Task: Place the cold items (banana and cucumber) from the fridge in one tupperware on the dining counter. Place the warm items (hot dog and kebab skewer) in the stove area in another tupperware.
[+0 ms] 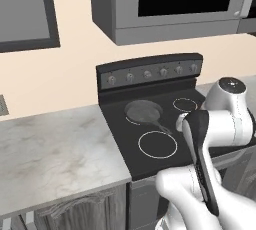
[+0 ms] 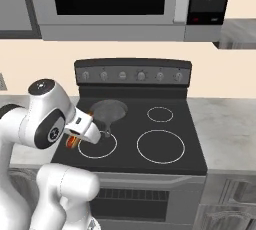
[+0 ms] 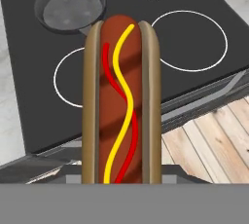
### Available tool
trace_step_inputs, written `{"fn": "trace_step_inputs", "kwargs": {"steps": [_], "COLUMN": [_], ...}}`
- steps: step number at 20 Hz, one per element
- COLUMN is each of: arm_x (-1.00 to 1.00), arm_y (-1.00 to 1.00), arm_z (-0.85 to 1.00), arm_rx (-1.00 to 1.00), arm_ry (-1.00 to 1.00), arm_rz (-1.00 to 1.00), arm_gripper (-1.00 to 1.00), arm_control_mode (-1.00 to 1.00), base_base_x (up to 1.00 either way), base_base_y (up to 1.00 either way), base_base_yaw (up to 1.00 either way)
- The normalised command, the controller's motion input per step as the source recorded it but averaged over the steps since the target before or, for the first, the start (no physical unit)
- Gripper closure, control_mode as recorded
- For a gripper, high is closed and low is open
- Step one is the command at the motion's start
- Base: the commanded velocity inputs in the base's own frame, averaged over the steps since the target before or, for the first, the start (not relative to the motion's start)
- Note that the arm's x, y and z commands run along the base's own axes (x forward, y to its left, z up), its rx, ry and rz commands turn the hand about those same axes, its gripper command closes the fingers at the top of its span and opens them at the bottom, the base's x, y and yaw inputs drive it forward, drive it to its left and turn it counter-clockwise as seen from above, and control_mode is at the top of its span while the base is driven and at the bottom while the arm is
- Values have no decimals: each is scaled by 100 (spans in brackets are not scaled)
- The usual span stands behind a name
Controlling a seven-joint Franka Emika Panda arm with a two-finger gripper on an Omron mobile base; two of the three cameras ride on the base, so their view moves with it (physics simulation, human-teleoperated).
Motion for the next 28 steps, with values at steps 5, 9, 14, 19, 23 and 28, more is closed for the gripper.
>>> {"fn": "trace_step_inputs", "kwargs": {"steps": [5, 9, 14, 19, 23, 28], "arm_x": [-12, 0, 0, 0, 0, 0], "arm_y": [-2, 0, 0, 0, 0, 0], "arm_z": [0, 0, 0, 0, 0, 0], "arm_rx": [0, 0, 0, 0, 0, 0], "arm_ry": [0, 0, 0, 0, 0, 0], "arm_rz": [-5, 0, 0, 0, 0, 0], "arm_gripper": [100, 100, 100, 100, 100, 100], "arm_control_mode": [100, 100, 100, 100, 100, 100], "base_base_x": [-38, -67, -6, 0, 0, 0], "base_base_y": [-2, -5, -23, -17, -21, -46], "base_base_yaw": [-19, -62, -85, -95, -95, -83]}}
